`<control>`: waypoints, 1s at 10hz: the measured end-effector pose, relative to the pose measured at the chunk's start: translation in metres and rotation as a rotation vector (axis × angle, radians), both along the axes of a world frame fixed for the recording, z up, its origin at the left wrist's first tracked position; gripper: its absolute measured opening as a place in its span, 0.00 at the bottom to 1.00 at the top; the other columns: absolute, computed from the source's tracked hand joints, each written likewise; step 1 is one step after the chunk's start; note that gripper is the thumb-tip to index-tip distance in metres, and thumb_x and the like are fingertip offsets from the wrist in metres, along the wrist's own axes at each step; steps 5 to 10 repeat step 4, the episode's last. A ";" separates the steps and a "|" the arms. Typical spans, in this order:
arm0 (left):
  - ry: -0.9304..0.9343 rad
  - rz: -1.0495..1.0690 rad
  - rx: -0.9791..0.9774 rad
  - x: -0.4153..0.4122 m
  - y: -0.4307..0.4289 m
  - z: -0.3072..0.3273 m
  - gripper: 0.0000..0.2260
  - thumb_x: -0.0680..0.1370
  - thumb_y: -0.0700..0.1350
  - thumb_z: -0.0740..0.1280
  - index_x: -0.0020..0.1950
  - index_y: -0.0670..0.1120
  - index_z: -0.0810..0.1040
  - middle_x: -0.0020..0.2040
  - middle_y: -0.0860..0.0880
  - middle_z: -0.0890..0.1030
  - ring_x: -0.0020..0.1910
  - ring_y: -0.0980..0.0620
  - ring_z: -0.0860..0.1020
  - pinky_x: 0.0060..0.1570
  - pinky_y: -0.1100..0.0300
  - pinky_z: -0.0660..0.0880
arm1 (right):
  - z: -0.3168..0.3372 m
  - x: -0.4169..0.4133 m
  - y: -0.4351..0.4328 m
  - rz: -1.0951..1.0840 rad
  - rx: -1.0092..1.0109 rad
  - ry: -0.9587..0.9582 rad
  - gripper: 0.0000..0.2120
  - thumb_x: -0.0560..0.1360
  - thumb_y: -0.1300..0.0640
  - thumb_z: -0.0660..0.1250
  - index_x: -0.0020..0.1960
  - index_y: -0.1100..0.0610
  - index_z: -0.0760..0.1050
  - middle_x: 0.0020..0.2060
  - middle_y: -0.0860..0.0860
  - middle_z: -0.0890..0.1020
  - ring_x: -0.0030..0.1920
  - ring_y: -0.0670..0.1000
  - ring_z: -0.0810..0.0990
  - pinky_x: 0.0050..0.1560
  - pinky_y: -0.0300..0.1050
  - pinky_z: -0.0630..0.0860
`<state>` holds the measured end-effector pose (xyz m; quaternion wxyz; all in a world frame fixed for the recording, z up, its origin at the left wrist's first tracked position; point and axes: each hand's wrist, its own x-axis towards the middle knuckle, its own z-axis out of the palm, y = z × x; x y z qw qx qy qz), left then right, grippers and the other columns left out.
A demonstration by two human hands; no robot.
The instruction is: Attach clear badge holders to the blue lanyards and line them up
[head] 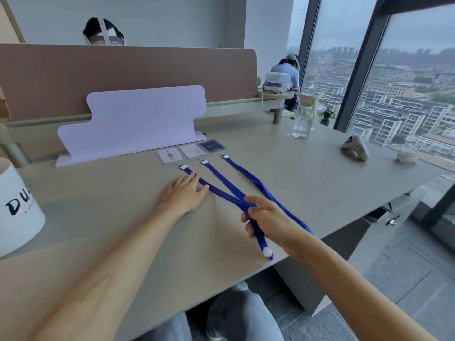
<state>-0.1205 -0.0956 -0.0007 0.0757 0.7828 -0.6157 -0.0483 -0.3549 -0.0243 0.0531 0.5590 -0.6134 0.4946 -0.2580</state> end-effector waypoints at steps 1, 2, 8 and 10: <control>-0.002 -0.001 0.017 -0.002 0.002 0.003 0.29 0.81 0.61 0.46 0.79 0.49 0.51 0.80 0.53 0.50 0.78 0.51 0.50 0.75 0.52 0.49 | 0.004 -0.015 0.012 0.016 -0.055 0.112 0.18 0.81 0.65 0.51 0.68 0.53 0.67 0.46 0.53 0.79 0.35 0.50 0.77 0.27 0.35 0.71; 0.071 -0.007 -0.004 -0.006 0.009 0.006 0.29 0.81 0.60 0.48 0.79 0.49 0.48 0.80 0.51 0.46 0.78 0.49 0.50 0.75 0.51 0.50 | 0.002 -0.029 0.019 0.035 -0.114 0.223 0.19 0.80 0.65 0.50 0.67 0.56 0.68 0.49 0.52 0.80 0.39 0.48 0.81 0.36 0.38 0.76; 0.308 -0.060 -0.171 -0.012 0.035 -0.002 0.25 0.82 0.52 0.54 0.78 0.46 0.54 0.80 0.49 0.52 0.78 0.50 0.53 0.75 0.55 0.51 | 0.003 -0.045 0.029 0.033 -0.392 0.584 0.15 0.80 0.60 0.52 0.59 0.61 0.75 0.54 0.58 0.83 0.54 0.58 0.80 0.57 0.53 0.77; 0.308 -0.060 -0.171 -0.012 0.035 -0.002 0.25 0.82 0.52 0.54 0.78 0.46 0.54 0.80 0.49 0.52 0.78 0.50 0.53 0.75 0.55 0.51 | 0.003 -0.045 0.029 0.033 -0.392 0.584 0.15 0.80 0.60 0.52 0.59 0.61 0.75 0.54 0.58 0.83 0.54 0.58 0.80 0.57 0.53 0.77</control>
